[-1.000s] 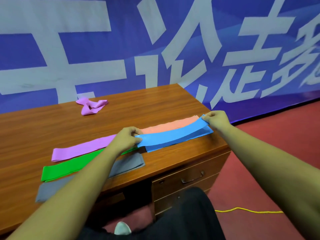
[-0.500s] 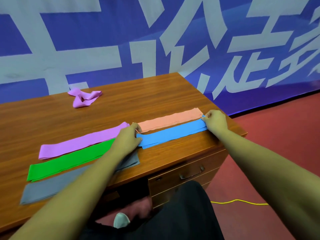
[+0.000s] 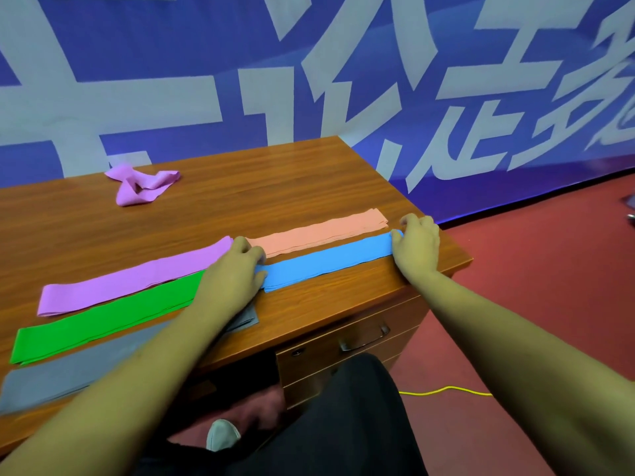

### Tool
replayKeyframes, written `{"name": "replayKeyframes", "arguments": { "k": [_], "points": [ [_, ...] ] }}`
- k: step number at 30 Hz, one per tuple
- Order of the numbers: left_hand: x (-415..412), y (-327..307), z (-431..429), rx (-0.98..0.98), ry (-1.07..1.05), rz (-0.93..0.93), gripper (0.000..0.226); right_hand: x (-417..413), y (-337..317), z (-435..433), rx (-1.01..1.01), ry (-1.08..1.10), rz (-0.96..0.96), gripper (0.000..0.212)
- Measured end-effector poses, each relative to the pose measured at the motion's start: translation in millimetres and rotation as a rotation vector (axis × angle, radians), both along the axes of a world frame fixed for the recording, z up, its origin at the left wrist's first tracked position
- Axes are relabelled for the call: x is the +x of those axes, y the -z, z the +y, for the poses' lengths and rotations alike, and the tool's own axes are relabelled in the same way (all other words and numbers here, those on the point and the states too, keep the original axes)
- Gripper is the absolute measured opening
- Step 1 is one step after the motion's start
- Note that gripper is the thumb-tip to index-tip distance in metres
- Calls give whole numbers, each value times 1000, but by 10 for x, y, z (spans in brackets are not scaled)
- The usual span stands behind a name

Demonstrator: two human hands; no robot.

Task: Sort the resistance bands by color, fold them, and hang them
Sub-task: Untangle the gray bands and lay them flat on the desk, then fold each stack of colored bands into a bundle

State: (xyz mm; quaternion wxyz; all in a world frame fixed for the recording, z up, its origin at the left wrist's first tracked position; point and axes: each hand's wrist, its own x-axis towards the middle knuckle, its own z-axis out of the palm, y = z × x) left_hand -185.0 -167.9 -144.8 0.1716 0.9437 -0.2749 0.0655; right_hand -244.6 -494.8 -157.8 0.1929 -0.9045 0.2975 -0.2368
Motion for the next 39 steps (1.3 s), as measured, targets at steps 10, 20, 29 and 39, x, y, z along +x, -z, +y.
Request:
{"name": "replayKeyframes", "arguments": {
  "k": [10,20,29,39],
  "points": [
    [519,-540,569,-451,6,257,11,621,-453,1120,30,-495,24,38],
    [1681,-378,1465,-252,-397,122,11,1988,-559,2305,51,-683,178,39],
    [2554,-20,1843,-89,-418,77,46,3055,-295,3099,36,-864,252,37],
    [2722,60,1962,-148,-336,84,25,3419,36,3551,7,-898,279,40]
  ]
}}
